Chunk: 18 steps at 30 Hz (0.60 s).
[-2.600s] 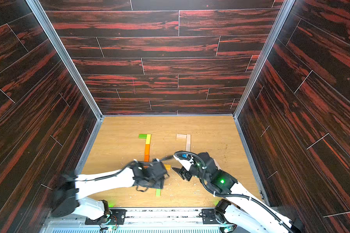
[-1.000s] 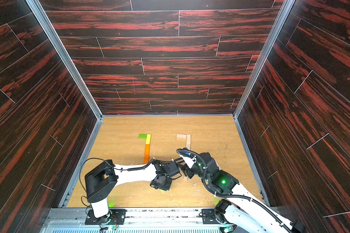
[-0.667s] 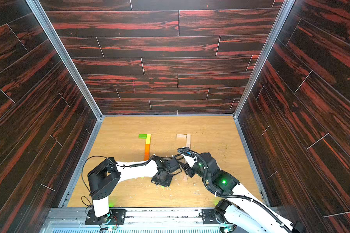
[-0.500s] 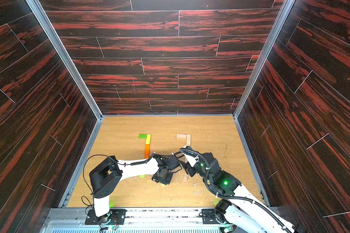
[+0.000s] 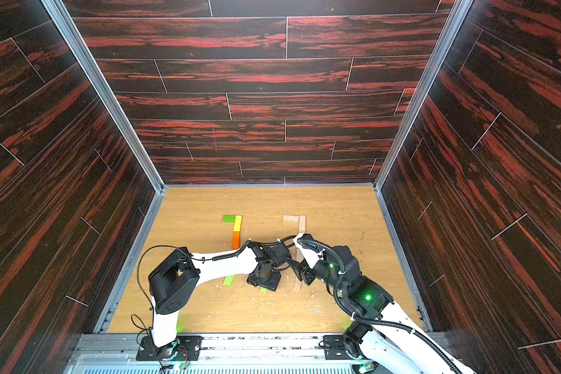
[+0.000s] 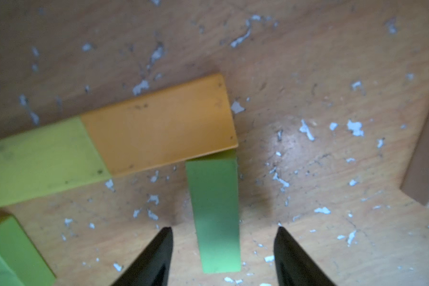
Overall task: Assemble a giraffe with building blocks
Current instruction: Assemble the building block at the center of the board.
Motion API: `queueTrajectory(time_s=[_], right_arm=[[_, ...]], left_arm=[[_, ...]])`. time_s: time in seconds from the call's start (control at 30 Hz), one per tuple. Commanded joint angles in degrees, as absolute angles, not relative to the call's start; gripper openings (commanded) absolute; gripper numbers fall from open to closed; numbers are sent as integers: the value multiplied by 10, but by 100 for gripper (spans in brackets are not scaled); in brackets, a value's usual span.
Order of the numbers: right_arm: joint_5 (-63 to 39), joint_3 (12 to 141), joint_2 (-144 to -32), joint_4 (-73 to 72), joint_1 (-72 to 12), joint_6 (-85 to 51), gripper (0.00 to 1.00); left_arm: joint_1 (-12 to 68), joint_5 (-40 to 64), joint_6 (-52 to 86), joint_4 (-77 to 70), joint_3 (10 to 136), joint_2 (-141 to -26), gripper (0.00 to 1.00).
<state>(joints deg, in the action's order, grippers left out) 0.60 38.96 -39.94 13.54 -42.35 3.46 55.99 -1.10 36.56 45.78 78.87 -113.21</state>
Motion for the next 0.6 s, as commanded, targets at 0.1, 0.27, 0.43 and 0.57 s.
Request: queueTrajectory(time_s=[0.1, 0.27, 0.43, 0.57], right_arm=[[-10, 402, -399, 123, -417, 25, 64], [-16, 406, -408, 124, -415, 25, 64], [-19, 410, -409, 128, -412, 25, 64], [-20, 410, -408, 132, -411, 26, 63]], left_arm=[[563, -1, 387, 477, 796, -1099, 67], [563, 21, 407, 457, 789, -1112, 62], [563, 16, 428, 452, 785, -1116, 65], [563, 24, 438, 441, 782, -1114, 63]])
